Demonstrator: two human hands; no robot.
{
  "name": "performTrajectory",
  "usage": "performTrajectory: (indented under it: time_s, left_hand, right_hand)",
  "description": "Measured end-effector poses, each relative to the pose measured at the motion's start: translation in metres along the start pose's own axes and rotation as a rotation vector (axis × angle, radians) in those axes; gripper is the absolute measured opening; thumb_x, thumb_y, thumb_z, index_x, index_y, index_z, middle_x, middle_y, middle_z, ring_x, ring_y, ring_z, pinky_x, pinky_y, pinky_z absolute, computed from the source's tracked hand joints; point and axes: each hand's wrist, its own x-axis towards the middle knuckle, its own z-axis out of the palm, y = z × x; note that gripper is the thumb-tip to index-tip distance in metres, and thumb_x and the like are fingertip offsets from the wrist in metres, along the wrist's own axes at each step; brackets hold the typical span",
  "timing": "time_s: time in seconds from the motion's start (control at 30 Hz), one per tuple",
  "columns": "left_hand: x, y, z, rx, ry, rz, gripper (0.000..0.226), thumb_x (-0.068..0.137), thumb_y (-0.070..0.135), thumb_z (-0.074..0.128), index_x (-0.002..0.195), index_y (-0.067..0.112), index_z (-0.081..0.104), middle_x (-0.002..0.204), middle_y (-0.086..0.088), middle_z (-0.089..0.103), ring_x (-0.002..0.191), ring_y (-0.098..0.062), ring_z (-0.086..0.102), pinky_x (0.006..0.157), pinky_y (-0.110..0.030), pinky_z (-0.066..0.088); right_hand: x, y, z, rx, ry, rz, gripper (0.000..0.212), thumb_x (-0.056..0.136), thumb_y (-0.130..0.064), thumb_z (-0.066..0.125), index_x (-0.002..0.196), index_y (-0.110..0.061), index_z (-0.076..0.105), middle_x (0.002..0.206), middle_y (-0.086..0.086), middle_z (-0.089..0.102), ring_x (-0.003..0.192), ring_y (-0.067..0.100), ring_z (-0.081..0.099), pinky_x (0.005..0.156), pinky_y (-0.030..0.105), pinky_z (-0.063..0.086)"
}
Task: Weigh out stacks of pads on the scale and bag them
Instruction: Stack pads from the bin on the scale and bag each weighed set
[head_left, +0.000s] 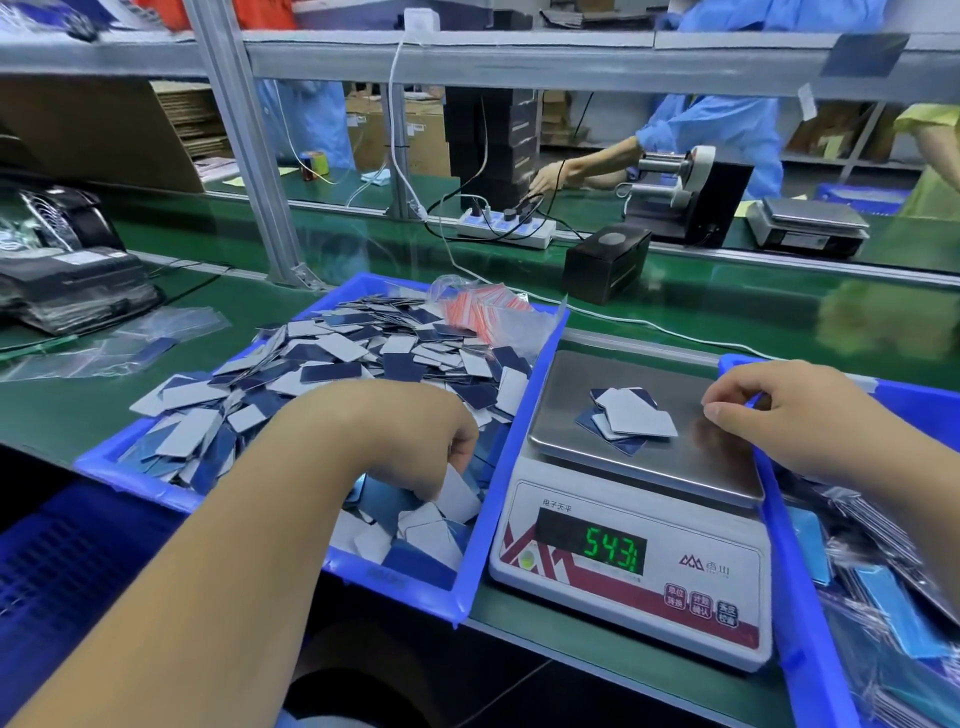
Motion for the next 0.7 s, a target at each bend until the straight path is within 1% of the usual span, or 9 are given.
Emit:
performTrajectory:
  time_s: [0.07, 0.13, 0.3, 0.4, 0.47, 0.5, 0.57, 0.6, 0.7]
  left_hand:
    - [0.0, -0.002, -0.001, -0.022, 0.006, 0.009, 0.019, 0.081, 0.017, 0.073, 0.087, 0.028, 0.06, 0.087, 0.012, 0.063, 0.059, 0.0, 0.052, 0.049, -0.02, 0.037]
    - [0.001, -0.004, -0.003, -0.057, 0.042, 0.021, 0.021, 0.079, 0.015, 0.075, 0.087, 0.028, 0.06, 0.091, 0.01, 0.066, 0.068, -0.006, 0.056, 0.056, -0.025, 0.039]
    - [0.003, -0.011, -0.014, -0.149, 0.188, 0.024, 0.024, 0.077, 0.012, 0.076, 0.084, 0.029, 0.061, 0.089, 0.008, 0.068, 0.074, -0.013, 0.06, 0.063, -0.031, 0.047]
    - [0.005, -0.011, -0.023, -0.255, 0.336, 0.058, 0.025, 0.077, 0.012, 0.077, 0.081, 0.03, 0.06, 0.084, 0.006, 0.065, 0.075, -0.017, 0.061, 0.064, -0.035, 0.051]
    - [0.009, -0.009, -0.029, -0.322, 0.431, 0.08, 0.023, 0.079, 0.012, 0.075, 0.082, 0.029, 0.06, 0.082, 0.005, 0.064, 0.069, -0.013, 0.061, 0.061, -0.032, 0.052]
    - [0.011, -0.007, -0.031, -0.356, 0.47, 0.097, 0.023, 0.08, 0.012, 0.074, 0.082, 0.029, 0.06, 0.079, 0.006, 0.064, 0.061, -0.006, 0.057, 0.057, -0.026, 0.05]
    - [0.017, 0.001, -0.035, -0.452, 0.541, 0.15, 0.022, 0.079, 0.009, 0.073, 0.08, 0.027, 0.06, 0.068, 0.011, 0.06, 0.048, 0.0, 0.049, 0.042, -0.015, 0.04]
    - [0.02, 0.007, -0.037, -0.524, 0.566, 0.184, 0.022, 0.078, 0.007, 0.072, 0.079, 0.026, 0.061, 0.064, 0.013, 0.059, 0.045, 0.001, 0.046, 0.04, -0.013, 0.036]
    - [0.03, 0.032, -0.039, -0.783, 0.57, 0.321, 0.02, 0.076, 0.007, 0.073, 0.078, 0.024, 0.064, 0.064, 0.012, 0.06, 0.053, -0.004, 0.05, 0.046, -0.014, 0.038]
  right_hand:
    - [0.001, 0.0, 0.0, -0.007, -0.002, 0.0, 0.019, 0.089, -0.029, 0.065, 0.071, -0.037, 0.067, 0.074, -0.037, 0.059, 0.071, -0.012, 0.053, 0.056, 0.021, 0.033]
    - [0.001, 0.001, 0.001, -0.007, -0.002, 0.004, 0.019, 0.088, -0.03, 0.065, 0.071, -0.037, 0.067, 0.074, -0.038, 0.059, 0.071, -0.012, 0.053, 0.056, 0.022, 0.034]
    - [0.002, 0.004, 0.002, 0.013, -0.002, 0.006, 0.02, 0.088, -0.03, 0.066, 0.071, -0.038, 0.068, 0.074, -0.037, 0.06, 0.07, -0.012, 0.053, 0.056, 0.023, 0.035]
    - [0.002, 0.004, 0.001, 0.013, -0.006, -0.004, 0.019, 0.088, -0.029, 0.066, 0.071, -0.038, 0.067, 0.073, -0.038, 0.059, 0.07, -0.013, 0.053, 0.057, 0.021, 0.035]
    - [0.002, 0.004, 0.001, 0.014, -0.007, -0.012, 0.018, 0.088, -0.029, 0.066, 0.072, -0.037, 0.068, 0.073, -0.037, 0.059, 0.072, -0.012, 0.053, 0.057, 0.02, 0.034]
    - [0.002, 0.004, 0.001, 0.016, -0.005, -0.013, 0.018, 0.088, -0.029, 0.066, 0.072, -0.037, 0.068, 0.073, -0.036, 0.059, 0.073, -0.012, 0.053, 0.057, 0.019, 0.034]
    - [0.002, 0.005, 0.002, 0.019, -0.006, -0.013, 0.018, 0.088, -0.029, 0.066, 0.072, -0.036, 0.068, 0.073, -0.035, 0.06, 0.074, -0.011, 0.053, 0.058, 0.019, 0.035]
    - [0.003, 0.005, 0.002, 0.021, -0.007, -0.014, 0.018, 0.088, -0.029, 0.066, 0.072, -0.036, 0.068, 0.074, -0.035, 0.06, 0.075, -0.01, 0.053, 0.059, 0.019, 0.036]
    - [0.003, 0.006, 0.002, 0.028, -0.01, -0.013, 0.017, 0.088, -0.031, 0.066, 0.072, -0.036, 0.068, 0.075, -0.034, 0.06, 0.074, -0.009, 0.054, 0.06, 0.021, 0.038]
